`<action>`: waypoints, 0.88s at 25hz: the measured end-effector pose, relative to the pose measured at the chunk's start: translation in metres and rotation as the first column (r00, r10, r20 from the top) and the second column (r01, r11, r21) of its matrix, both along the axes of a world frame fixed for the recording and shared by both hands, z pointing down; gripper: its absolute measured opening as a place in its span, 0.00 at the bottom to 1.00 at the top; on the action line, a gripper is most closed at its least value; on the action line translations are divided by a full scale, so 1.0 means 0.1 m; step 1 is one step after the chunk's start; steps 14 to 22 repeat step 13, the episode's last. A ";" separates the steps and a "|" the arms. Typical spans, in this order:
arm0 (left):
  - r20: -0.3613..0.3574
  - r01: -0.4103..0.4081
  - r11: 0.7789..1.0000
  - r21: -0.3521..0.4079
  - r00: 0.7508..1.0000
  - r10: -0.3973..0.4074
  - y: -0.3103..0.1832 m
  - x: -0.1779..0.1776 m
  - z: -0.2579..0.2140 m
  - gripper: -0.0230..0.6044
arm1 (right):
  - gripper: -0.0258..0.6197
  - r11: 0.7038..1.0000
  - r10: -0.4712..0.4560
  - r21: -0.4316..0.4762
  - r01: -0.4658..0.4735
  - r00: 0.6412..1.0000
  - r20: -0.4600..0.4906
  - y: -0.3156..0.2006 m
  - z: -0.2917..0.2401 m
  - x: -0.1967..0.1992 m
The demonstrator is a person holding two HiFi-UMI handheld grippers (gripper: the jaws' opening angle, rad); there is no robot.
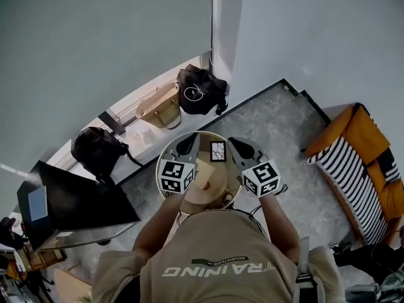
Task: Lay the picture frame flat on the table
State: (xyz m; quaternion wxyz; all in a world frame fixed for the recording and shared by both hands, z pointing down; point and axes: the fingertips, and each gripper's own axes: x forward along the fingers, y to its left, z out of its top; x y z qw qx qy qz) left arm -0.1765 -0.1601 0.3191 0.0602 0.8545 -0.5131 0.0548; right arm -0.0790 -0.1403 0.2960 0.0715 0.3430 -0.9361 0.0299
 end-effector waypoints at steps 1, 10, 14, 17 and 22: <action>0.000 -0.001 1.000 -0.004 1.000 0.001 0.01 0.02 0.01 0.05 | 0.05 1.000 0.000 -0.004 0.000 1.000 0.000 0.01 0.01 0.02; 0.002 0.002 1.000 -0.006 1.000 -0.002 0.13 0.07 0.03 0.05 | 0.05 1.000 -0.004 -0.013 0.004 1.000 0.004 0.14 0.05 0.07; 0.002 0.005 1.000 -0.003 1.000 -0.005 0.17 0.07 0.05 0.05 | 0.05 1.000 -0.011 -0.014 0.011 1.000 0.002 0.18 0.09 0.06; 0.002 0.005 1.000 -0.003 1.000 -0.005 0.17 0.07 0.05 0.05 | 0.05 1.000 -0.011 -0.014 0.011 1.000 0.002 0.18 0.09 0.06; 0.002 0.005 1.000 -0.003 1.000 -0.005 0.17 0.07 0.05 0.05 | 0.05 1.000 -0.011 -0.014 0.011 1.000 0.002 0.18 0.09 0.06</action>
